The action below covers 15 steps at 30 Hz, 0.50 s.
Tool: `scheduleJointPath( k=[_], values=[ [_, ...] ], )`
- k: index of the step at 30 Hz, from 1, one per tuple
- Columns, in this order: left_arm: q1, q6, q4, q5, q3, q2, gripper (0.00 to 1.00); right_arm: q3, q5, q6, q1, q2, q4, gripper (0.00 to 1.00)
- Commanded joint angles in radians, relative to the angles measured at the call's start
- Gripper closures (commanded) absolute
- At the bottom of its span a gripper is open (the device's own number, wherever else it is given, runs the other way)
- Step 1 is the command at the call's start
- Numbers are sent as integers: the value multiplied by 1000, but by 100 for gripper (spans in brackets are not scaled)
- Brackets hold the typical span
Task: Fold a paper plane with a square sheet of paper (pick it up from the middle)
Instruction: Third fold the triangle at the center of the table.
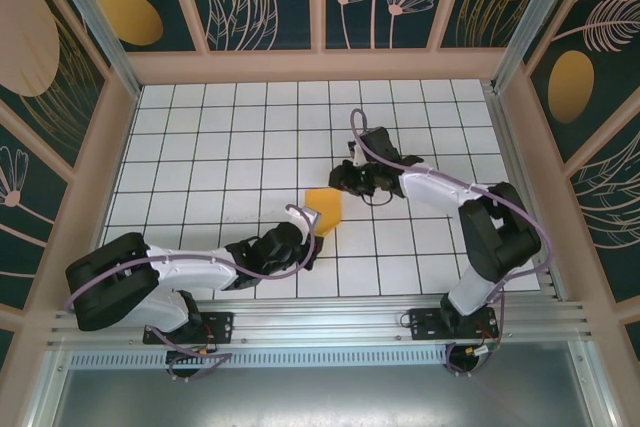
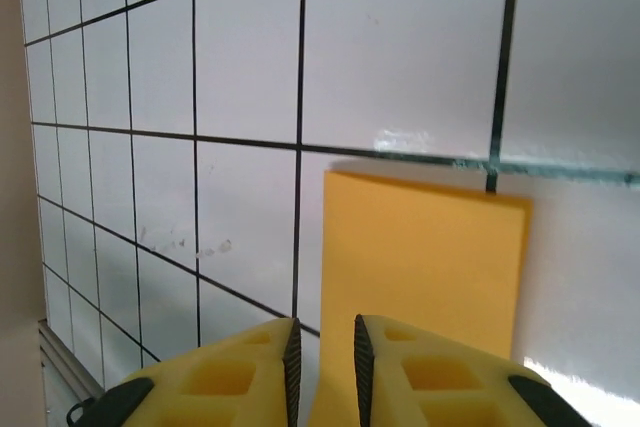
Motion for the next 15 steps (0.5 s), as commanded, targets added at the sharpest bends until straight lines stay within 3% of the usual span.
scheduleJointPath(
  k=[1, 6, 15],
  values=[
    [18, -35, 56, 58, -21, -14, 100, 67, -30, -84, 18, 97, -69, 81],
    [42, -60, 86, 103, -42, -7, 100, 100, 0, -118, 49, 186, -103, 89],
    [102, -84, 119, 188, -61, 1, 100, 79, 53, -175, 78, 248, -122, 95]
  ],
)
